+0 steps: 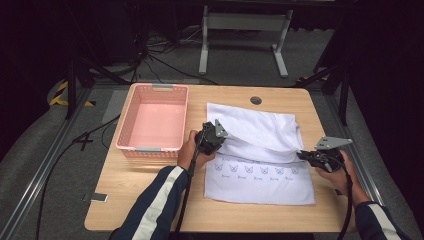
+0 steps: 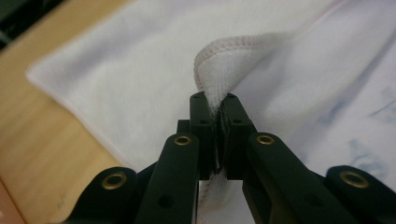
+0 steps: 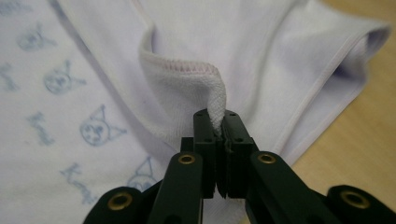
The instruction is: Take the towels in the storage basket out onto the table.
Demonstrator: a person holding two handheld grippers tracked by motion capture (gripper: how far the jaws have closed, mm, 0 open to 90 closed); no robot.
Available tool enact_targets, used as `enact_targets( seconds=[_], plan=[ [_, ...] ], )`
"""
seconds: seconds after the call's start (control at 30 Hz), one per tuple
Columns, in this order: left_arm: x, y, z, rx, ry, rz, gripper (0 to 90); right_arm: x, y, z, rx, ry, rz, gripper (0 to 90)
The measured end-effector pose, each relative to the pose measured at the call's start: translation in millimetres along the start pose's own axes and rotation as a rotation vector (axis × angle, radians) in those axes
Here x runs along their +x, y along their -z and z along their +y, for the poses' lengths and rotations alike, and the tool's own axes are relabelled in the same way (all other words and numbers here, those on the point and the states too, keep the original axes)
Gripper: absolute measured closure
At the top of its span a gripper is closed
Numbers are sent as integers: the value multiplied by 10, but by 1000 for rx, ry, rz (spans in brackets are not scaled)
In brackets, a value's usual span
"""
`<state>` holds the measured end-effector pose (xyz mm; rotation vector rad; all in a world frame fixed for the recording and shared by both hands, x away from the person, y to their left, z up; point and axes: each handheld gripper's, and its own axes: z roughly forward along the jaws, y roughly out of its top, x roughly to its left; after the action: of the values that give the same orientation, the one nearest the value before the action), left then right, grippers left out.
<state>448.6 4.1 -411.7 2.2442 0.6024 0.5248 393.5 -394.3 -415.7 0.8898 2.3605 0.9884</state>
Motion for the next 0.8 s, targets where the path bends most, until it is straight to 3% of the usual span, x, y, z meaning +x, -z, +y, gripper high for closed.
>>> enact_targets(
  seconds=[0.03,0.1,0.2,0.3,0.33,0.4,0.5,0.63,0.7,0.77,0.8],
  plan=[
    [-31,179,68,-49,-13,-22,857,5,70,24,-29,0,14,862],
    [-61,275,84,-74,-28,-38,856,23,160,52,-60,6,28,861],
    [-220,493,-1,-106,-73,-95,851,141,420,80,-104,72,68,858],
    [-370,593,-216,-90,-98,-141,849,286,563,-2,-96,127,124,855],
    [-448,603,-400,-65,-101,-175,848,384,597,-97,-52,166,153,853],
    [-519,587,-554,-22,-122,-203,848,452,593,-202,-18,176,166,851],
    [-612,564,-775,46,-141,-222,842,532,556,-381,37,188,193,849],
    [-700,593,-903,78,-156,-235,836,591,520,-581,90,181,226,833],
    [-729,612,-906,78,-170,-228,836,602,533,-603,82,184,236,836],
    [-769,722,-854,27,-198,-196,837,617,601,-616,63,194,238,840],
    [-777,768,-824,4,-206,-202,839,609,626,-610,49,206,233,843]
  ],
)
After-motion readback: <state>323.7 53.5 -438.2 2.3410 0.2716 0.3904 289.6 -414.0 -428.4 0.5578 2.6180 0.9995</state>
